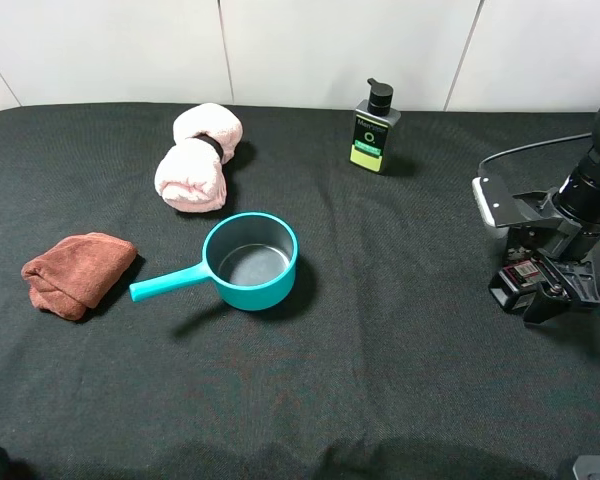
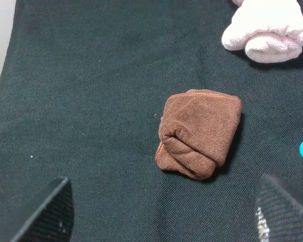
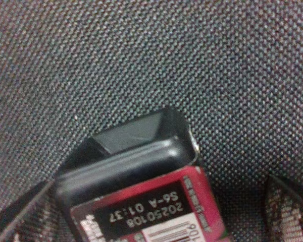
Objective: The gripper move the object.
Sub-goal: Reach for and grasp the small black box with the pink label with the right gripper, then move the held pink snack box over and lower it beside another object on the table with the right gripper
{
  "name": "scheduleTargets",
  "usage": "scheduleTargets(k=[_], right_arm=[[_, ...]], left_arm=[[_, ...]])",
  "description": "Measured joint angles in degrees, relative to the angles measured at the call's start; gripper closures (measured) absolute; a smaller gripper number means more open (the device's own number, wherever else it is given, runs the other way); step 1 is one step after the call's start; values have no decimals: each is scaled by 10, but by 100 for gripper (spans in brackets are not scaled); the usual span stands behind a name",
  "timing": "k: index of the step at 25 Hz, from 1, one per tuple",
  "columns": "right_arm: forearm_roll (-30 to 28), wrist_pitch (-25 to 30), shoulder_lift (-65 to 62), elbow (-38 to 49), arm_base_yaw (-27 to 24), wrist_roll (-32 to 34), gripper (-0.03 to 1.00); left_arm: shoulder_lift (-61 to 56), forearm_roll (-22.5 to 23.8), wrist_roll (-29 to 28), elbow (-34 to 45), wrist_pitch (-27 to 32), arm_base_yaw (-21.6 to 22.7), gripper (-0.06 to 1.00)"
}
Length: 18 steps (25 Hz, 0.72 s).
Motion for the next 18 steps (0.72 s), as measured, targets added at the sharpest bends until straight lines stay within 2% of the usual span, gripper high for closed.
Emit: scheduleTargets(k=[18], right_arm=[[6, -6, -14, 0, 0, 0, 35]], left_arm=[[0, 0, 0, 0, 0, 0, 18]])
